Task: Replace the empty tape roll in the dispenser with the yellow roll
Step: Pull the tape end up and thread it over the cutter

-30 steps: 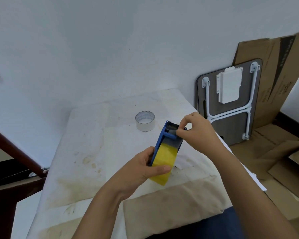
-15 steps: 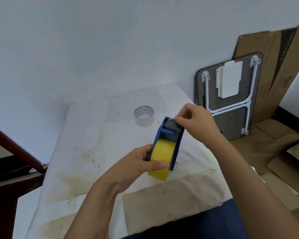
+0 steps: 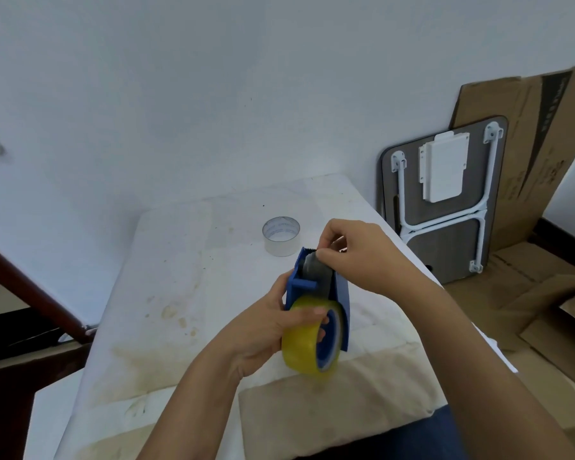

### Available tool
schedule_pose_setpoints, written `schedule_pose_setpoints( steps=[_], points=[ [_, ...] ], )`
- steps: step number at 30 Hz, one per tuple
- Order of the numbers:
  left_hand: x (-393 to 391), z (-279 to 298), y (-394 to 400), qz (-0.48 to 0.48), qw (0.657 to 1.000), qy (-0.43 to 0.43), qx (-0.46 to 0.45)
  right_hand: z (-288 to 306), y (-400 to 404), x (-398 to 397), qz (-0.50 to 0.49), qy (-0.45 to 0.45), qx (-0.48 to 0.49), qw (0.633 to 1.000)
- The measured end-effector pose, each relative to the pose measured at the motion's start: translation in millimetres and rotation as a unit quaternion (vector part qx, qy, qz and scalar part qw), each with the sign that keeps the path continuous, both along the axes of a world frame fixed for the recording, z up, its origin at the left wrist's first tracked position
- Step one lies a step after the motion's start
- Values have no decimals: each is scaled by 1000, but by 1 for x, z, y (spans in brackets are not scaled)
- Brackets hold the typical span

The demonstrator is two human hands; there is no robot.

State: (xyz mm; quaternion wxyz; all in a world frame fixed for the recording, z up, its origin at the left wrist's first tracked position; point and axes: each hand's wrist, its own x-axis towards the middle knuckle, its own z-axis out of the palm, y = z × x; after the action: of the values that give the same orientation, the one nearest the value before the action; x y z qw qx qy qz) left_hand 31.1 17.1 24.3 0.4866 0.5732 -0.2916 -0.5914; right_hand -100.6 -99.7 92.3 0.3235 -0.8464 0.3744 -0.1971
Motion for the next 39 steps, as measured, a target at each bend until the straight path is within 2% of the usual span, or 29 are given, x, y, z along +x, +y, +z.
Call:
schedule_pose_setpoints(
  steps=[5,9,12,16,23,27,29,33,39],
  points=[
    [2,-3,-3,16,1000,6,-19,7,2,2,4,6,-8,1000],
    [1,-1,-5,25,999,7,-34,11,4,5,2,-34,-18,999],
    [4,1,-7,-1,999,43,-25,14,7,6,25,-69,-1,997],
    [9,3,-11,-24,998,61,0,14,10,5,57,-63,-13,996],
    [9,2,-16,2,999,-49,21,6,10,4,49,-78,-21,996],
    [5,2,-16,37,985,-170,14,2,11,3,41,-100,-23,994],
    [6,0,-16,52,978,-200,-6,1,11,4,39,-113,-25,992],
    [6,-6,-12,20,994,-100,-51,-1,10,6,43,-129,-27,990],
    [1,-12,-13,19,997,-15,-68,-8,5,3,19,-136,-20,990]
  ],
)
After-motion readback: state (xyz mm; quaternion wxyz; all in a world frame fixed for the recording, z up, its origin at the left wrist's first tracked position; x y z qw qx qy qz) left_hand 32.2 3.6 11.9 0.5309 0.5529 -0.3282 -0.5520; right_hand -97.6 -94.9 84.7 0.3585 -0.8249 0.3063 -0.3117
